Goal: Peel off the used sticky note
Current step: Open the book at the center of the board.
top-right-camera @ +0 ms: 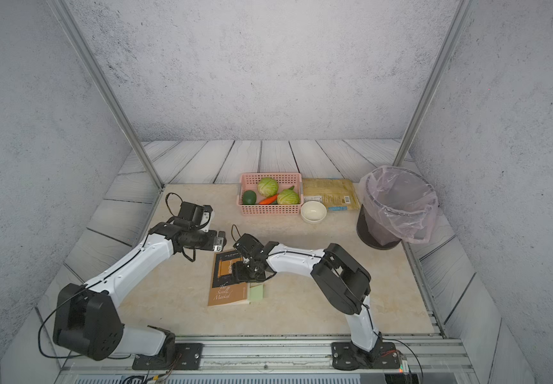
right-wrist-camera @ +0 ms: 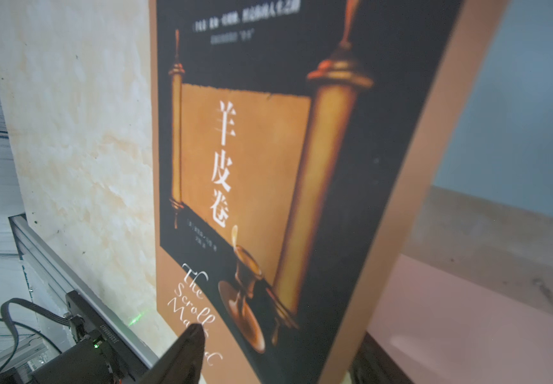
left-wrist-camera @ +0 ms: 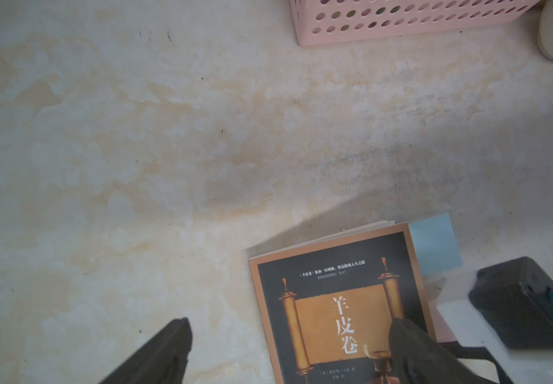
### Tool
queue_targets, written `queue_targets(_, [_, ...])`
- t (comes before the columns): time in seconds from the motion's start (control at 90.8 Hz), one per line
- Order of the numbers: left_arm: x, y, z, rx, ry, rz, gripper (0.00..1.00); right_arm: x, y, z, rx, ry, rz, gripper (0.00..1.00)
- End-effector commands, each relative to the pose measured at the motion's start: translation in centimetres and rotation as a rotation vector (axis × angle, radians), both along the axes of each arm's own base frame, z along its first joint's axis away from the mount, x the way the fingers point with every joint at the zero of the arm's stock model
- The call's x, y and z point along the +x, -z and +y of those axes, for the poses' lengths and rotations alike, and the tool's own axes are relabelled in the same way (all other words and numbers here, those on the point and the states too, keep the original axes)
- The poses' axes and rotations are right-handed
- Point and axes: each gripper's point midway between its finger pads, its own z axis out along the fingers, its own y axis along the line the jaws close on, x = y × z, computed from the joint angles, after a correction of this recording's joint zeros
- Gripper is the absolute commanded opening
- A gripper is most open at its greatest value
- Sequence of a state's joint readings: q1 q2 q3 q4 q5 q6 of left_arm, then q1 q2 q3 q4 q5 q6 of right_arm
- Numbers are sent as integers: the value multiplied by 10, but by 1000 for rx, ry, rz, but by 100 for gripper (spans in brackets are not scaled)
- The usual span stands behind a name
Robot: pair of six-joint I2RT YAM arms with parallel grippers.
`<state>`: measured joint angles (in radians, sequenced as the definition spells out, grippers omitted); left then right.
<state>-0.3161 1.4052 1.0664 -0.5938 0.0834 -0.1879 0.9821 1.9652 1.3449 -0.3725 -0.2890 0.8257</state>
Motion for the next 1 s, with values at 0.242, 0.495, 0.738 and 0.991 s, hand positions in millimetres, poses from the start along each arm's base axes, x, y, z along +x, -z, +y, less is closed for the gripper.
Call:
queue_targets(0.242, [-1, -4, 1, -14, -6, -5, 98, 4, -34, 6, 69, -8, -46, 69])
queue_targets(0.495, [-1, -3, 1, -12, -5, -5, 98, 4, -41, 9, 106, -10, -57, 67])
queue_targets(0.738, [-1, -4, 2, -10, -6, -8, 98, 2, -32, 10, 111, -3, -37, 66])
queue_targets(0.991, [-1, -4, 2, -6, -5, -8, 98, 2, -36, 13, 131, -11, -41, 64])
